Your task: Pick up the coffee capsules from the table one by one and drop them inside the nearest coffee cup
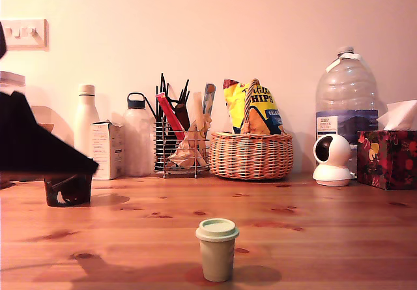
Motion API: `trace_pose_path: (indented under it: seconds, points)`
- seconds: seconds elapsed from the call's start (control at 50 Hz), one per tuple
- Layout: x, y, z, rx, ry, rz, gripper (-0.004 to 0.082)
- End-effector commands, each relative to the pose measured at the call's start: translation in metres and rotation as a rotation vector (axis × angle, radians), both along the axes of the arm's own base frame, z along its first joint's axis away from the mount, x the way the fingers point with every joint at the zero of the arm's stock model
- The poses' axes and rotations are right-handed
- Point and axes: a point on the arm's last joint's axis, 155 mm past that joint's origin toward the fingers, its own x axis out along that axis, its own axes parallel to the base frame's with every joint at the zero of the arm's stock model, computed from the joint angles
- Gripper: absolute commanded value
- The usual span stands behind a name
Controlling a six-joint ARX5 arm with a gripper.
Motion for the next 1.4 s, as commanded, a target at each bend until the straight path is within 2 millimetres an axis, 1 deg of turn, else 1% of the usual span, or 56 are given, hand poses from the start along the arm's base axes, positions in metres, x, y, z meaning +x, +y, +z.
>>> trace_pose_path:
  seconds: [0.0, 0.26, 0.32, 0.34, 0.38, 0.42, 0.46, 0.5, 0.52, 0.56, 0.7, 0.78, 1.02, 1.2, 1.38]
  points:
    - [-0.004, -0.001, -0.002, 0.014, -0.039, -0.022, -0.0019]
    - [-0.012, -0.009, -0.002, 0.014, -0.042, -0.058, -0.0018]
    - [-0.012, -0.010, -0.002, 0.015, -0.041, -0.060, -0.0001]
    - [-0.012, -0.009, -0.002, 0.016, -0.040, -0.059, 0.0017]
    - [-0.012, -0.009, -0.003, 0.019, -0.043, -0.059, 0.0087]
    - [-0.011, -0.009, -0.003, 0.029, -0.060, -0.061, 0.0195]
    - [-0.010, -0.009, -0.003, 0.035, -0.067, -0.053, 0.0324]
    - [-0.004, -0.006, -0.004, 0.051, -0.080, -0.021, 0.0435]
    - [-0.003, -0.005, -0.004, 0.054, -0.082, -0.015, 0.0481]
    - [-0.002, -0.005, -0.003, 0.062, -0.108, -0.021, 0.0531]
    - [0.001, -0.007, 0.003, 0.049, -0.142, -0.021, 0.0515]
    - [0.000, -0.008, 0.003, 0.042, -0.141, -0.031, 0.0515]
    - [0.002, -0.012, -0.012, 0.057, -0.095, -0.046, 0.0519]
    - [0.005, -0.024, -0.013, 0.051, -0.088, -0.088, 0.0518]
    - [0.004, -0.039, -0.021, 0.056, -0.053, -0.155, 0.0518]
